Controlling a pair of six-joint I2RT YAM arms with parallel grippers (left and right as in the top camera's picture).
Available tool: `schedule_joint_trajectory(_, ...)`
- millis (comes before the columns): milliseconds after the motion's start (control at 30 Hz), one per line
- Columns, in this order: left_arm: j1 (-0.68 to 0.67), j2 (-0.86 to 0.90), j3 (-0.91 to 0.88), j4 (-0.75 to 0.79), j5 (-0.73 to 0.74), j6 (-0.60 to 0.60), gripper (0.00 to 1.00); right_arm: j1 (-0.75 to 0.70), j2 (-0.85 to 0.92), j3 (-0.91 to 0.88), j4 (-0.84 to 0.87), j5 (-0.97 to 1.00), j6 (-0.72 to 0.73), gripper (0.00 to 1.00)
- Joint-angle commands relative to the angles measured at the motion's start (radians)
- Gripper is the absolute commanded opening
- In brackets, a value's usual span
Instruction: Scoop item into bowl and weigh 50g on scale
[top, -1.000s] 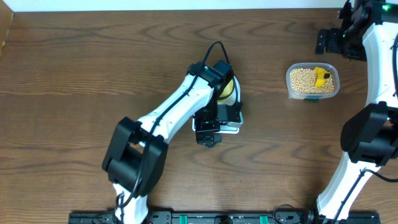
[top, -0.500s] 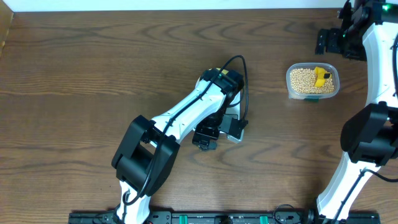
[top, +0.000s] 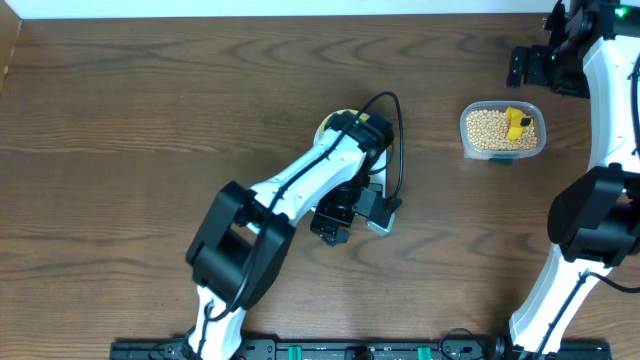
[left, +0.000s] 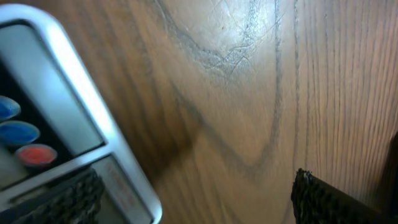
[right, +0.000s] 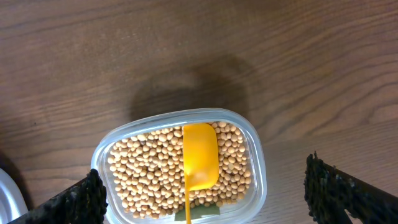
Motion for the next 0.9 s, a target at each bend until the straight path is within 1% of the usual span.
schedule_joint_trajectory(0,-0.005,0.046,-0.005,0.000,-0.042,0.018,0.98,-0.004,0.000,0.014,0.000,0.011,0.000,0.99)
schedule_joint_trajectory(267,-0.014,0.046,-0.005,0.047,-0.080,0.023,0.98,-0.004,0.000,0.014,0.000,0.011,0.000,0.99)
schedule_joint_trajectory(567,-0.033,0.055,-0.005,0.066,-0.117,0.094,0.98,-0.004,0.000,0.014,0.000,0.011,0.000,0.99)
schedule_joint_trajectory(867,-0.051,0.055,-0.001,0.069,-0.140,0.101,0.98,-0.004,0.000,0.014,0.000,0.011,0.000,0.99)
